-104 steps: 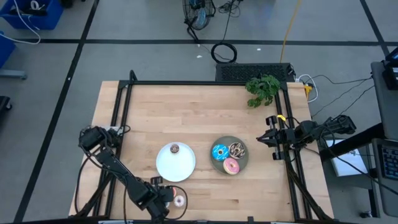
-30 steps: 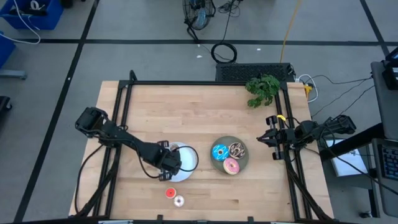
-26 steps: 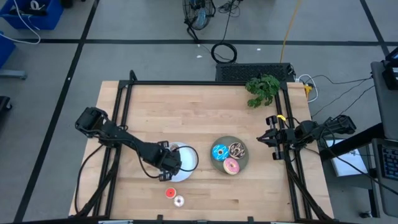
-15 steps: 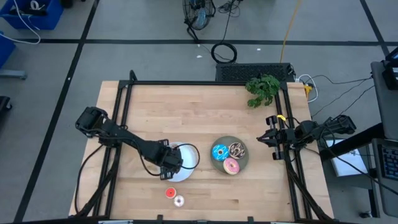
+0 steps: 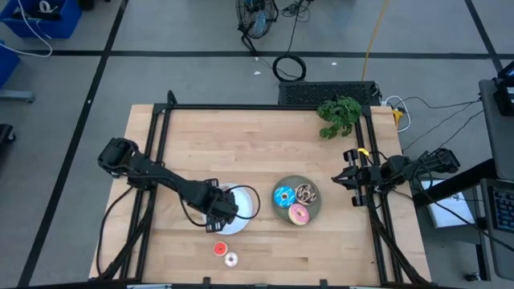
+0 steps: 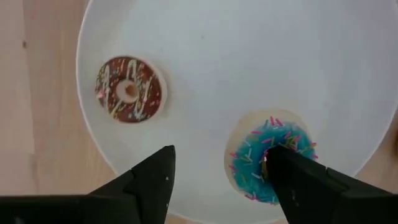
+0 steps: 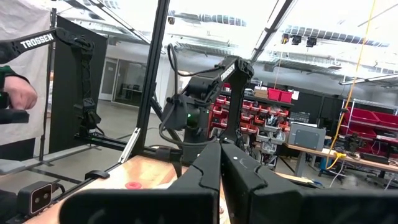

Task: Pick & Place donuts
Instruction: Put the small blue donut into the white plate

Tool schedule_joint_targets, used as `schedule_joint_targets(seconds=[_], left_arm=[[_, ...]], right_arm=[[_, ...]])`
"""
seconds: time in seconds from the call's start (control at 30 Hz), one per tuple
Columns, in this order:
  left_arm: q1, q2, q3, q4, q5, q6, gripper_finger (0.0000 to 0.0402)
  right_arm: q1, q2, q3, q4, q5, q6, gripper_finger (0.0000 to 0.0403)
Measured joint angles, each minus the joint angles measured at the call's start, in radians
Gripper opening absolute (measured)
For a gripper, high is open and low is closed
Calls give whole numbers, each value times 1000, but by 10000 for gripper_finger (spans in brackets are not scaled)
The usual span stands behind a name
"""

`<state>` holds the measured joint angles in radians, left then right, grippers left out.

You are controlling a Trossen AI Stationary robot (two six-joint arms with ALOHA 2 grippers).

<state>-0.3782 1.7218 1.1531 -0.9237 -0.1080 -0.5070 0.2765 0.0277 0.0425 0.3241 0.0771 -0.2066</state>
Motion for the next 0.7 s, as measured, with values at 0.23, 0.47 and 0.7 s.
schedule_joint_targets(seconds=[0.23, 0.47, 0.7], left_arm=[[0, 0, 3, -11, 3, -1, 259], [0, 0, 3, -7, 2, -2, 258], [-27, 0, 3, 31, -18, 94, 173]], right_arm=[[0, 0, 0, 0, 0, 0, 0], [0, 0, 0, 0, 0, 0, 0], [0, 0, 0, 0, 0, 0, 0]])
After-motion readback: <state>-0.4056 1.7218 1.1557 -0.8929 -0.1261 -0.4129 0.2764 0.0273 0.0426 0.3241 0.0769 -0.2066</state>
